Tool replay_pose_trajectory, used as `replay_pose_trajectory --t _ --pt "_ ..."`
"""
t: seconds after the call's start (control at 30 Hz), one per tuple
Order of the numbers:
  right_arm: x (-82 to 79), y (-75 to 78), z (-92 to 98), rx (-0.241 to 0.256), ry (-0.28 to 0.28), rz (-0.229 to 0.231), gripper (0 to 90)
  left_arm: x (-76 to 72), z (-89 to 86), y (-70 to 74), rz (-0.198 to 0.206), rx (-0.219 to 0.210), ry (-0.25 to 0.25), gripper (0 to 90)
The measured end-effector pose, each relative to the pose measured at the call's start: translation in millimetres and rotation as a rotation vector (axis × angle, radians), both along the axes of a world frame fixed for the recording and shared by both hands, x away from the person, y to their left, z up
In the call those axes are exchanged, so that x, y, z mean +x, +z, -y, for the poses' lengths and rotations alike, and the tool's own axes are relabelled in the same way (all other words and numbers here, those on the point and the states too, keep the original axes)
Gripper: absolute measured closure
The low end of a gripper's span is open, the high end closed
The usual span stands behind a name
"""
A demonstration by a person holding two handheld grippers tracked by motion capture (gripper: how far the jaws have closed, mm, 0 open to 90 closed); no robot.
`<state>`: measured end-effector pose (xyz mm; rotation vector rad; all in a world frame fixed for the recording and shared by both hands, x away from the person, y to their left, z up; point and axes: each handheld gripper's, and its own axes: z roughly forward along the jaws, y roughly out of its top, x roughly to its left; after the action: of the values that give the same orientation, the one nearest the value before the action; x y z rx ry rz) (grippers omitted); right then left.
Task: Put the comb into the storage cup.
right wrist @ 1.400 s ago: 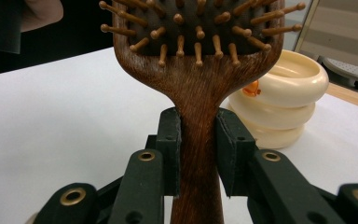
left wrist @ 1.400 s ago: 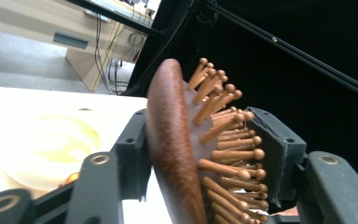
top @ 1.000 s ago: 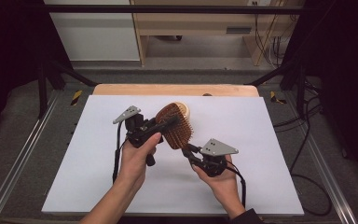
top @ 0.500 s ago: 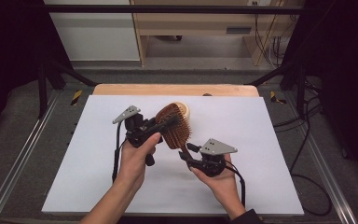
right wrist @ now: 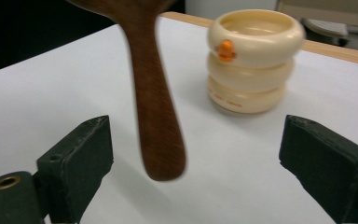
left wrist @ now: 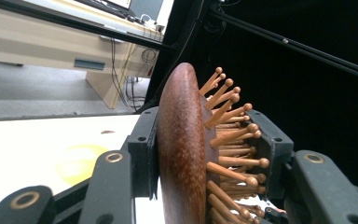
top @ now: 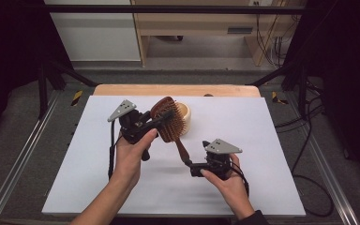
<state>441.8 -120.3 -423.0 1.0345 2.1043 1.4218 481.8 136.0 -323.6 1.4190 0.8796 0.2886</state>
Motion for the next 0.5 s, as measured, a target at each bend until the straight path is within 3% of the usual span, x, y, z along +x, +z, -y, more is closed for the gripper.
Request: replay_pose_trajectory --t 0.07,0.13,0.17,0.27,0.37,0.5 --pt "0.4 -1.6 11.5 0.012 -0.034 -0.01 10.4 -1.3 0.7 2.4 0.017 0.017 0.004 51.3" --pt "0.5 -1.5 16.7 0.023 -0.034 -0.024 10.5 -1.5 1.6 4.9 0.026 0.028 0.013 51.3" --pt "1.2 -0.2 29.3 0.069 -0.012 -0.042 8.1 -0.7 2.0 6.1 0.027 0.028 0.012 51.3" --pt "0.2 2.1 40.5 0.105 -0.002 -0.009 6.0 3.0 4.2 10.1 0.033 0.033 0.014 51.3" --pt "-2.2 3.4 51.0 0.062 -0.055 0.051 6.0 6.8 7.4 15.4 0.037 0.044 0.02 51.3" --pt "1.0 -2.2 61.4 0.028 -0.105 0.065 6.7 11.0 11.9 24.2 0.044 0.045 0.025 51.3"
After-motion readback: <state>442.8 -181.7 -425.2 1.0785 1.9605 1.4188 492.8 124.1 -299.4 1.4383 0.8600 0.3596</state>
